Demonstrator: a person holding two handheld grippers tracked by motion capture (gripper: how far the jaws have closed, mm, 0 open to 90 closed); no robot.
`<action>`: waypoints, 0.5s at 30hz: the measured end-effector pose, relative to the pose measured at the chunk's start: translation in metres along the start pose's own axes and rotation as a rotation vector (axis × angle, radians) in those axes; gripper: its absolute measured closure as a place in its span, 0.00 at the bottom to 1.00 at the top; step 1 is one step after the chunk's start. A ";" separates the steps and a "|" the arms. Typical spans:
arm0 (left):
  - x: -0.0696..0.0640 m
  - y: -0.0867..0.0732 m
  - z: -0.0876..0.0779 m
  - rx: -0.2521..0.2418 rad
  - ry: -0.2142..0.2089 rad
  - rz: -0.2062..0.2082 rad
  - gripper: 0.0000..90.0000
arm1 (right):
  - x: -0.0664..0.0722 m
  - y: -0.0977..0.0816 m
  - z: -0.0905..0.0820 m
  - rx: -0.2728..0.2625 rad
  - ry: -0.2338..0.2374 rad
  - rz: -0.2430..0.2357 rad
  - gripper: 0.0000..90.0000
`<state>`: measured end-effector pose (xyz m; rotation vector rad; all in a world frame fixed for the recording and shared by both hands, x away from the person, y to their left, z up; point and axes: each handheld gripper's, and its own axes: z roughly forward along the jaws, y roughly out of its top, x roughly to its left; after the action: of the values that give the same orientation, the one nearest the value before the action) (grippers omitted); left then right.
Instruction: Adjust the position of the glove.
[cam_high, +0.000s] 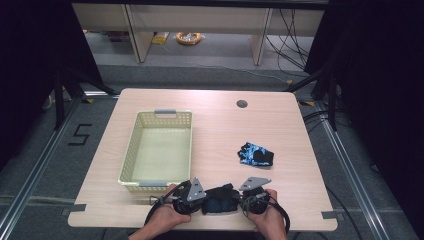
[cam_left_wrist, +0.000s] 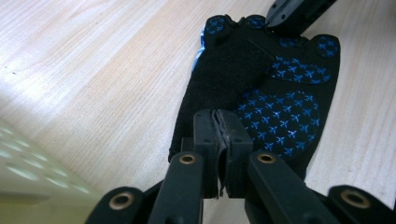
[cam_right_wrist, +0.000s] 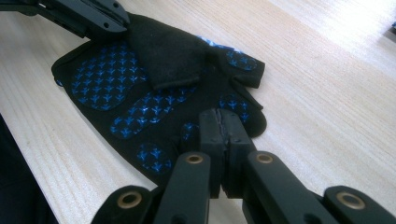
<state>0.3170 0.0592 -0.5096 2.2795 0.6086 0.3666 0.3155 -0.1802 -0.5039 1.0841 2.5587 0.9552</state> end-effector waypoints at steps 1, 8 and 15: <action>0.001 0.000 0.000 0.000 -0.010 -0.003 0.94 | 0.001 0.000 0.000 0.001 0.001 0.006 0.97; -0.003 0.002 -0.009 -0.058 -0.019 -0.018 0.77 | -0.004 0.001 -0.015 -0.052 -0.014 0.039 0.80; -0.011 -0.001 -0.034 -0.107 -0.045 -0.043 0.65 | -0.044 0.005 -0.040 -0.128 -0.159 0.057 0.70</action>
<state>0.2928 0.0737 -0.4880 2.1638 0.6003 0.3188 0.3332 -0.2280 -0.4728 1.1533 2.3180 0.9891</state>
